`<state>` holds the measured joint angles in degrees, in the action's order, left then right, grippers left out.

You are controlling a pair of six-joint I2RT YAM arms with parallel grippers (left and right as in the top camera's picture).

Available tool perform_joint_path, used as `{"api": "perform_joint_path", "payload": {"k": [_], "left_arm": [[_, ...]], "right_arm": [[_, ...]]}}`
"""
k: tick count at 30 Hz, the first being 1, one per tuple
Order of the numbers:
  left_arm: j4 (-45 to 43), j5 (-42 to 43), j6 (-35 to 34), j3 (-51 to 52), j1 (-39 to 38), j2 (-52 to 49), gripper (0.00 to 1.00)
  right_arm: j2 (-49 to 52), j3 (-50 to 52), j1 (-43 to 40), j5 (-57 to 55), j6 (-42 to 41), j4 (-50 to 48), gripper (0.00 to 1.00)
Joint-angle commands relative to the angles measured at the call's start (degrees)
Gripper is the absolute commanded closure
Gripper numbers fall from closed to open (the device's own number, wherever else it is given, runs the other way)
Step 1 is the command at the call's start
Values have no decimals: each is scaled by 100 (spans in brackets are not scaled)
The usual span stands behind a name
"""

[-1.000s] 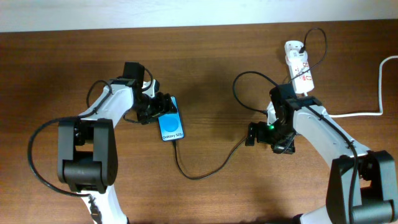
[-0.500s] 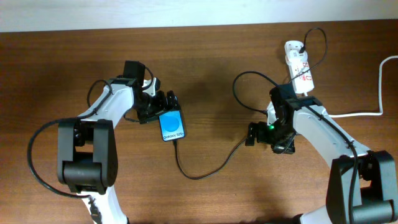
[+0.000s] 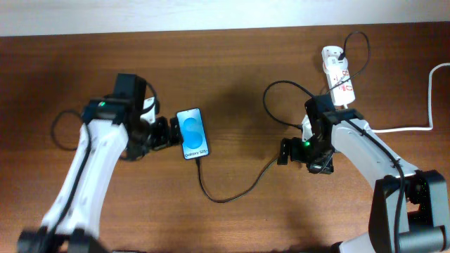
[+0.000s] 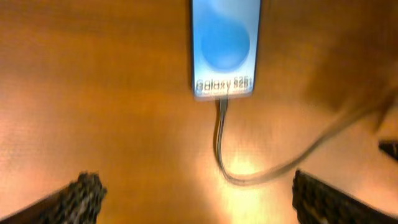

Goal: Plug charger to phone and switch on socket
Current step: 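Open the left gripper off the phone and retract it toward the bottom-left, then move the right gripper up to the power strip's orange switch beside the charger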

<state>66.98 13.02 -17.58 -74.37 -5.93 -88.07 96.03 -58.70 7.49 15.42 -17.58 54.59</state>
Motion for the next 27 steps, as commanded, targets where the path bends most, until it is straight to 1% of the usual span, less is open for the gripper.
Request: {"api": "perform_joint_path", "payload": {"k": [1, 4, 6, 9, 10, 11, 13, 15, 19, 21, 25, 27], "left_arm": [[866, -411, 48, 17, 28, 872, 0], [1451, -802, -87, 35, 28, 2070, 0], [1547, -833, -393, 39, 28, 3023, 1], [1716, -837, -424, 39, 31, 4538, 1], [1792, -846, -422, 39, 31, 4874, 0], [1888, -1008, -422, 39, 31, 5278, 1], [1971, -1351, -422, 39, 31, 5757, 1], [2039, -1878, -422, 39, 31, 6207, 0], [2435, -1906, -422, 39, 31, 6308, 1], [2918, -1906, -424, 39, 31, 6308, 1], [2970, -1904, -424, 44, 35, 6308, 1], [2970, -1904, -424, 44, 35, 6308, 1]], "right_arm": [[-83, 37, 4, -72, -4, 0, 2], [-83, 37, 4, -72, -4, 0, 2], [-83, 37, 4, -72, -4, 0, 2], [-83, 37, 4, -72, -4, 0, 2], [-83, 37, 4, -72, -4, 0, 2], [-83, 37, 4, -72, -4, 0, 2], [-83, 37, 4, -72, -4, 0, 2], [-83, 37, 4, -72, -4, 0, 2], [-83, 37, 4, -72, -4, 0, 2], [-83, 37, 4, -72, -4, 0, 2], [-83, 37, 4, -81, -4, -31, 2], [-83, 37, 0, 149, -33, -494, 2]]}}
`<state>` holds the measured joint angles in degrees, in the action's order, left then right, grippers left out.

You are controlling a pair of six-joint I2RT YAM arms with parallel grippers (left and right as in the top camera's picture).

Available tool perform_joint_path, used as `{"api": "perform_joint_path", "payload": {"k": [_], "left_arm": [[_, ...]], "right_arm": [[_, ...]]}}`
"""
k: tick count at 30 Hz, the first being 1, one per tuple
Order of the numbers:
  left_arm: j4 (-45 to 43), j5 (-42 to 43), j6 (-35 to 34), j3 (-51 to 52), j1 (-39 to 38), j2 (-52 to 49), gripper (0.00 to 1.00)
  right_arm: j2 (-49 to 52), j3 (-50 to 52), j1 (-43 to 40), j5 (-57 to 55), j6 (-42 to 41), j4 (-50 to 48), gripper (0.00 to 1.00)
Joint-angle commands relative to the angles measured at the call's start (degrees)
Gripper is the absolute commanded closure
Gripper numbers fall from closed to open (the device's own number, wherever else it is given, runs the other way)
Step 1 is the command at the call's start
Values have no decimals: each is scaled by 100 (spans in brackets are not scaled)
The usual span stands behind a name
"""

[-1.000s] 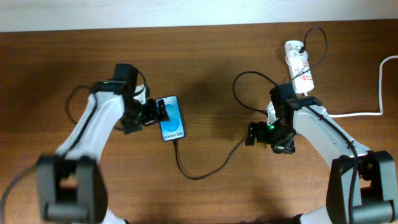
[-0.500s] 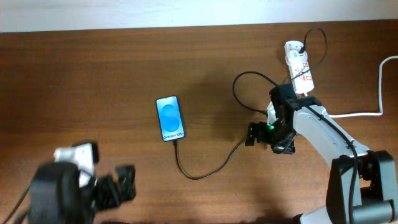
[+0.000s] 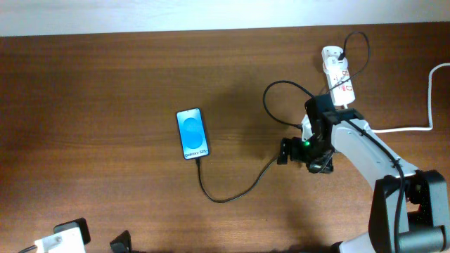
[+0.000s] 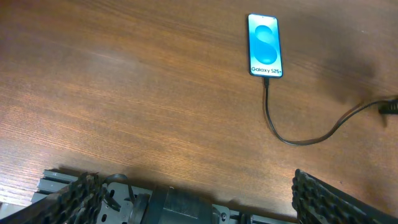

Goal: Plug charger to phone and switch on socket
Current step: 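Move the right gripper up to the power strip's orange switch beside the charger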

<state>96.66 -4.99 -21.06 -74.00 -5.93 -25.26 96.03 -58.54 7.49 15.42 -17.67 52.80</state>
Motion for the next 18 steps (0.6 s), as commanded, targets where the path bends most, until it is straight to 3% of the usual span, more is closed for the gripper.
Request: {"api": "perform_joint_path", "payload": {"k": [1, 3, 6, 12, 16, 18], "left_arm": [[2, -103, -76, 7, 35, 26, 1], [4, -103, -76, 7, 35, 26, 1], [4, -103, -76, 7, 35, 26, 1], [2, -103, -76, 7, 35, 26, 1], [2, -103, -76, 7, 35, 26, 1], [4, -103, -76, 7, 35, 26, 1]], "right_arm": [[-83, 22, 0, 581, -22, -188, 2], [-83, 22, 0, 1167, -20, 354, 1], [-83, 22, 0, 914, -170, 669, 2], [-254, 22, -2, 1093, 282, 1287, 2], [-1200, 22, -2, 986, 190, 1563, 2], [-1851, 22, -2, 380, -195, 1803, 2]]}}
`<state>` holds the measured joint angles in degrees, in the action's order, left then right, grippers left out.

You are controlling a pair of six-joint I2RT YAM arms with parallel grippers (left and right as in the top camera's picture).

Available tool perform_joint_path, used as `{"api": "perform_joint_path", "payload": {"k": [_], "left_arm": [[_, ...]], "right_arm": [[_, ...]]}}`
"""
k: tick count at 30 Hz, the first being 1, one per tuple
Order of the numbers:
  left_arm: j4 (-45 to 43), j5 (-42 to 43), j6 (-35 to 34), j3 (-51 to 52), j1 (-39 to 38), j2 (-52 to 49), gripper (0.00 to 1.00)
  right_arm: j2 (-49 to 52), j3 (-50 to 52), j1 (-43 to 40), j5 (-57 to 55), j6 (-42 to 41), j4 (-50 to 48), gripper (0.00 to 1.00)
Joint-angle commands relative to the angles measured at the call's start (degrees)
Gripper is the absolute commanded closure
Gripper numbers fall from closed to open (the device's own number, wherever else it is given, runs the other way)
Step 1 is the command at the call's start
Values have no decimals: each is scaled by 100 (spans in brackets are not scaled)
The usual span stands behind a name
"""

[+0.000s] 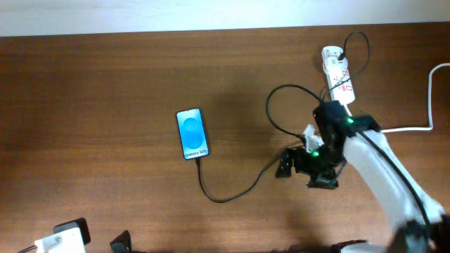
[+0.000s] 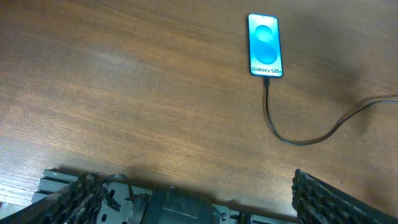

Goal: Plug charger to phone and switch on socket
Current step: 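Move the right gripper up to the power strip's orange switch beside the charger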

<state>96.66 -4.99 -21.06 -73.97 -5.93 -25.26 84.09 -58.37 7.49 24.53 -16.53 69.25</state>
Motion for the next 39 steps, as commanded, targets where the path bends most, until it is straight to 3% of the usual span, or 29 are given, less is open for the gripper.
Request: {"api": "perform_joint_path", "payload": {"k": [1, 6, 10, 16, 19, 23, 31, 36, 39], "left_arm": [[2, -103, -76, 4, 35, 26, 1], [2, -103, -76, 4, 35, 26, 1], [4, -103, -76, 4, 35, 26, 0], [4, -103, -76, 4, 35, 26, 1], [2, -103, -76, 4, 35, 26, 1], [4, -103, -76, 4, 35, 26, 1], [2, -103, -76, 4, 35, 26, 1], [4, -103, -76, 4, 35, 26, 0], [2, -103, -76, 4, 35, 26, 1]], "right_arm": [[-1132, 4, -2, -1071, -645, 358, 2], [-2887, 2, -2, -2055, -1346, 573, 2], [-3908, -11, -13, -2699, -1720, 7, 2], [-4269, -216, -13, -3318, -1650, -732, 2], [-3950, -509, -13, -3292, -1530, -1093, 2], [-3528, -931, -76, -3624, -1528, -590, 2], [-3077, -975, -1591, -3709, -1530, -785, 2], [-1552, -975, -2457, -2568, -1440, -1657, 2], [-319, -981, -2865, -1617, -1196, -2586, 38]]}}
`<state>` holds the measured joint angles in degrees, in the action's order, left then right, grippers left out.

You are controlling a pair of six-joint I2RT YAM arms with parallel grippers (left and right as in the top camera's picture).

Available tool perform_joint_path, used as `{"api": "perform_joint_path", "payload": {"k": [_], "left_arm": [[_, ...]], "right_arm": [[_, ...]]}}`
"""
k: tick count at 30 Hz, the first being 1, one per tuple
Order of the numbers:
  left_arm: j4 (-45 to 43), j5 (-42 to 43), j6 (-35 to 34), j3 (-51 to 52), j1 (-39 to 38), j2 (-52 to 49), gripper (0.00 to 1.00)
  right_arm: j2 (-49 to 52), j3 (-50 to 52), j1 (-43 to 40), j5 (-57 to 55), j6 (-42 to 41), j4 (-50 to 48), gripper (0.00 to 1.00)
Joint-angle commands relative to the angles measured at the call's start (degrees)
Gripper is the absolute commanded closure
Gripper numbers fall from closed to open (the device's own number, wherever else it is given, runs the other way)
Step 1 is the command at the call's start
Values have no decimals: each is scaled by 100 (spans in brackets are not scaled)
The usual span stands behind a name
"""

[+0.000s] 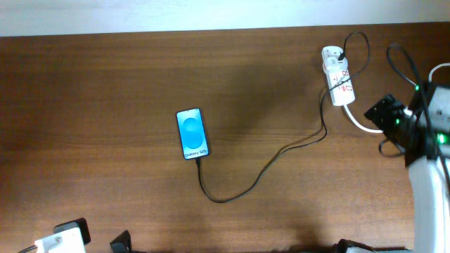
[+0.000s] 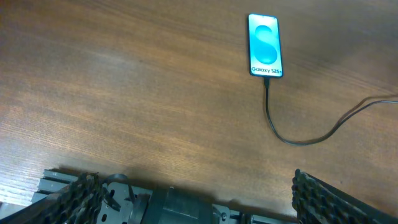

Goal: Plug charger to phone and switch on socket
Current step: 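Move the right gripper up to the power strip's orange switch beside the charger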

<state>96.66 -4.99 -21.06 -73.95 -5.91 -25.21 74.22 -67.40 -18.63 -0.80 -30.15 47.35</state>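
The phone (image 1: 192, 133) lies flat in the middle of the table with its blue screen lit, also seen in the left wrist view (image 2: 265, 45). A black charger cable (image 1: 264, 171) is plugged into its near end and runs right to the white power strip (image 1: 338, 79) at the back right. My right gripper (image 1: 383, 112) hovers just right of the strip's near end, and its jaws are too small to read. My left gripper (image 2: 196, 183) is pulled back at the table's front left edge, open and empty.
A white mains lead (image 1: 404, 128) runs from the strip to the right edge, passing under my right arm. A black loop of cable (image 1: 358, 42) curls over the strip's far end. The table's front edge (image 2: 186, 186) lies under my left gripper.
My right arm has moved from the cable near the table's middle right to a spot beside the power strip. The cable's big loop has gone and it lies straighter. Left arm and phone unchanged.
At first my left gripper stood open beside the phone, cable plugged in, while my right gripper was at the cable on the right. Then the left arm was back at the front left corner. The right gripper shifted slightly, and now sits by the strip.
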Motion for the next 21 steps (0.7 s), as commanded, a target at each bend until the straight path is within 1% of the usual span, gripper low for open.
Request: {"api": "perform_joint_path", "payload": {"k": [1, 3, 5, 6, 7, 13, 19, 21], "left_arm": [[2, -103, -76, 2, 33, 22, 1], [2, -103, -76, 2, 33, 22, 0], [2, -103, -76, 2, 33, 22, 1], [4, -103, -76, 2, 33, 22, 1], [4, -103, -76, 2, 33, 22, 1], [4, -103, -76, 2, 33, 22, 1], [4, -103, -76, 2, 33, 22, 0], [2, -103, -76, 2, 33, 22, 1]], "right_arm": [[1073, -85, -350, 1211, 170, -739, 45], [1784, -142, -540, 1878, 293, -1491, 64], [2306, -284, -660, 2424, 293, -1987, 78], [2594, -382, -664, 2503, 293, -2203, 89], [2767, -435, -662, 2503, 337, -2334, 95], [3794, -496, -699, 2393, 352, -3803, 96], [4732, -750, -693, 2450, -234, -4771, 96], [4900, -846, -678, 2459, -442, -5112, 96]]}}
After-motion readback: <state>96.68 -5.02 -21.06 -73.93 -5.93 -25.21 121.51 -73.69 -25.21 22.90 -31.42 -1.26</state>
